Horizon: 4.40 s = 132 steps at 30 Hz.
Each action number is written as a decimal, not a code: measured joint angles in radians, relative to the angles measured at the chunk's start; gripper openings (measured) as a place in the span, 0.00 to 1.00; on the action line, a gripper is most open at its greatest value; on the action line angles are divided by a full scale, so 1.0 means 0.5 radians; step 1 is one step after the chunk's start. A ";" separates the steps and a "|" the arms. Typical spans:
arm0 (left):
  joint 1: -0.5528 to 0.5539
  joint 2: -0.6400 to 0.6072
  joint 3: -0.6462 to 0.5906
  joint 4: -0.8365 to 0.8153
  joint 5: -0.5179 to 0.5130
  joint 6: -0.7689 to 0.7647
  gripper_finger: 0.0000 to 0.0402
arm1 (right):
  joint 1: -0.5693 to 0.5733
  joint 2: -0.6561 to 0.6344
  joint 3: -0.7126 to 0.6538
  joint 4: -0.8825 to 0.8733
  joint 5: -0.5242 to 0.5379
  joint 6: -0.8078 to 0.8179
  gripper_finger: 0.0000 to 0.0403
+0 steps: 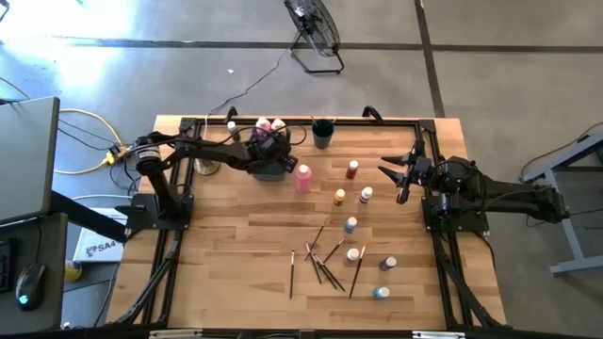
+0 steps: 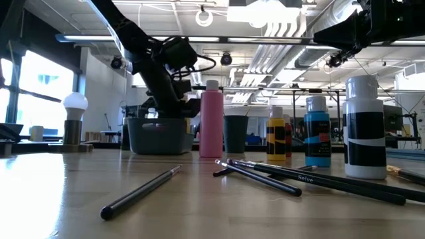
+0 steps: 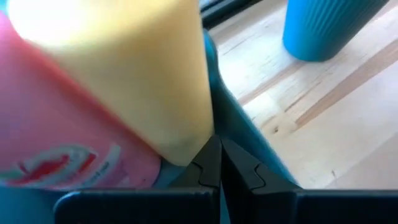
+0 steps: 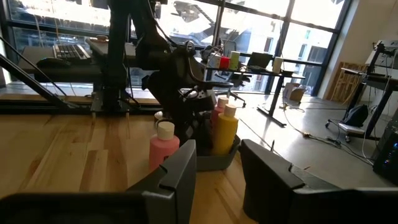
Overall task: Pick & Place Paint Supplies
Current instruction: Put the large pink paint bottle into the green bin
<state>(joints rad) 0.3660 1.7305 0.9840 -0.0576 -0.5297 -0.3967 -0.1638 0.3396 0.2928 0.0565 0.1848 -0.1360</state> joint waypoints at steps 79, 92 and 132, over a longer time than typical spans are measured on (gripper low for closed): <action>0.000 -0.642 -0.141 -1.391 0.102 -0.424 0.00 | 0.000 0.000 0.000 -0.001 -0.001 0.054 0.30; 0.000 -0.981 -0.072 -1.253 -0.042 0.308 0.00 | 0.000 -0.001 0.000 -0.001 -0.001 0.053 0.30; 0.015 -1.070 -0.851 0.803 1.708 1.522 0.00 | 0.001 0.000 0.000 0.047 -0.002 0.120 0.30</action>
<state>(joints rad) 0.3733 1.1957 0.5587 0.3440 0.3244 0.3641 -0.1635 0.3397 0.2928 0.0799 0.1841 -0.0760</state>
